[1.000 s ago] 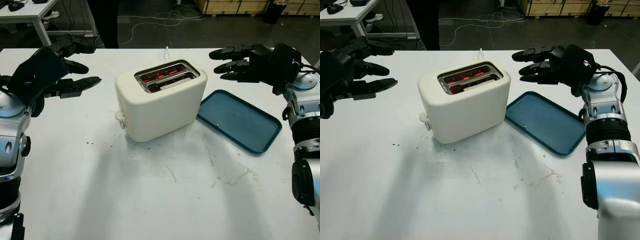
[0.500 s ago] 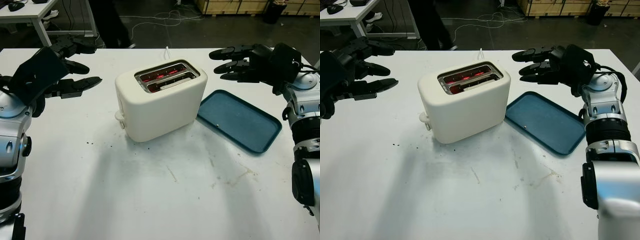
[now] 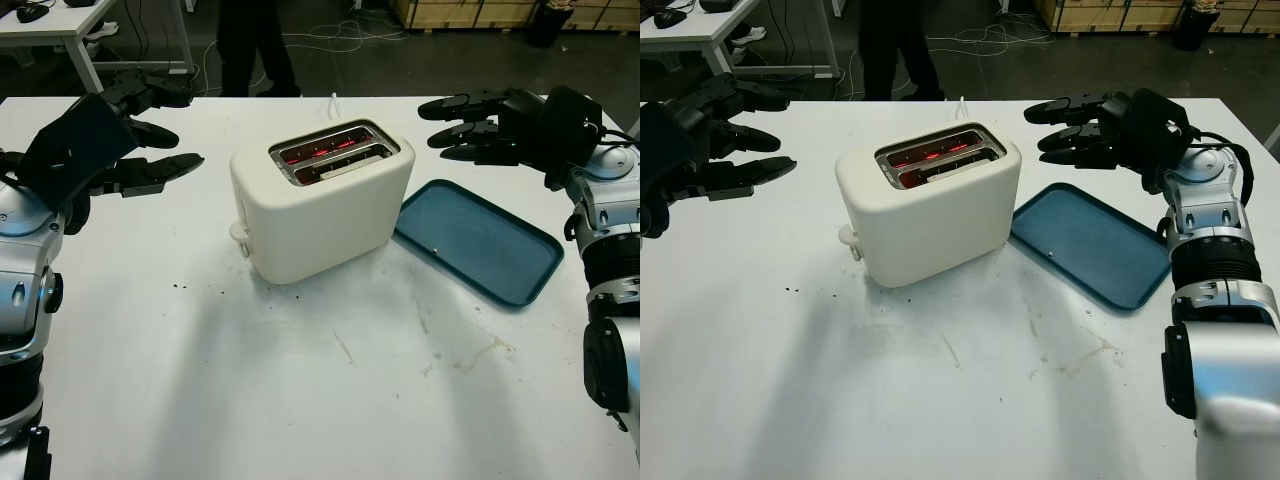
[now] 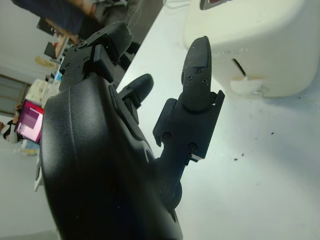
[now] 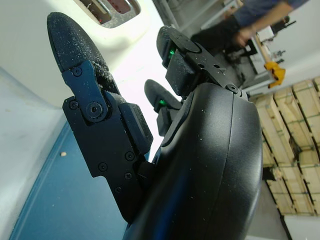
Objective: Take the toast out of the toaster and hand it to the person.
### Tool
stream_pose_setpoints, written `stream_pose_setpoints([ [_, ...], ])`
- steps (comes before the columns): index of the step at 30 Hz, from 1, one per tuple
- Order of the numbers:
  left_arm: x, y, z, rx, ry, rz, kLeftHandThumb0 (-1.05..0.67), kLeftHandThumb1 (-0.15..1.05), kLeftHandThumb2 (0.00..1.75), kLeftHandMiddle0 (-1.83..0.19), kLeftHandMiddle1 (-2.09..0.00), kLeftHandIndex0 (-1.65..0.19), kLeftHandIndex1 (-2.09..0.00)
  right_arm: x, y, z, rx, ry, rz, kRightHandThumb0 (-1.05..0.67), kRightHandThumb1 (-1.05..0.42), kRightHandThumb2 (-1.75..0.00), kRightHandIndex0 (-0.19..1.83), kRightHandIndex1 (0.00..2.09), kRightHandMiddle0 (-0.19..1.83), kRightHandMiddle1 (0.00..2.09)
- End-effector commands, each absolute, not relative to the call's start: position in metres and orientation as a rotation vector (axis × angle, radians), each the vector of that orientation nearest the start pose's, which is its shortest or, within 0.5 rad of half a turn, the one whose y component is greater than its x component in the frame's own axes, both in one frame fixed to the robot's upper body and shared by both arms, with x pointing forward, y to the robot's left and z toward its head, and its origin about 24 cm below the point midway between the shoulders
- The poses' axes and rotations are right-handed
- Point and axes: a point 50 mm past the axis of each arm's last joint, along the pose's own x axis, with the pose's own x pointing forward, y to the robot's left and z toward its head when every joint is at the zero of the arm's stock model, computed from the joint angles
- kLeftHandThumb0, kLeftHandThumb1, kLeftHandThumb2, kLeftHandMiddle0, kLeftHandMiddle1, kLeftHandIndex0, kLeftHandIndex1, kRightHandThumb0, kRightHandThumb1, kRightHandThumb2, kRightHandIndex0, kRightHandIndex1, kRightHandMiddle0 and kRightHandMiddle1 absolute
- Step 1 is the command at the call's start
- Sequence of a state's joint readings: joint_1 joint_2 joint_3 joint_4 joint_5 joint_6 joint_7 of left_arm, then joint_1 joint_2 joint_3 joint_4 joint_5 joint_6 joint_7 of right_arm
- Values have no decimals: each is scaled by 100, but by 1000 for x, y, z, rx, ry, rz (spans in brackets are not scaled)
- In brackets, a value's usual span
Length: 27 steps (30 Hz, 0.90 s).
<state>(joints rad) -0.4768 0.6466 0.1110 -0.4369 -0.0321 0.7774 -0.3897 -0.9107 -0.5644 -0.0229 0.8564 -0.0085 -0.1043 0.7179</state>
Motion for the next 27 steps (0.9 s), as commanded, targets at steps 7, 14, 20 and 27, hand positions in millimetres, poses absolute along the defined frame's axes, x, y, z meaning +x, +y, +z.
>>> stream_pose_setpoints([
  [7,284,216,237,582,-97,-168,-34,76,40,0,-108,0,-85,386,-234,187,-499,-48,496,-88,-80,0,35,62,61,0],
  [14,285,217,236,575,-95,-169,-36,75,40,0,-107,0,-85,386,-235,187,-497,-43,495,-89,-80,0,35,61,61,0],
  [20,284,216,236,577,-98,-167,-35,76,40,0,-108,0,-85,386,-235,187,-494,-46,500,-89,-80,0,35,61,61,0],
  [27,284,216,237,579,-98,-168,-35,76,40,0,-108,0,-85,386,-235,187,-490,-39,499,-88,-79,0,34,61,60,0],
])
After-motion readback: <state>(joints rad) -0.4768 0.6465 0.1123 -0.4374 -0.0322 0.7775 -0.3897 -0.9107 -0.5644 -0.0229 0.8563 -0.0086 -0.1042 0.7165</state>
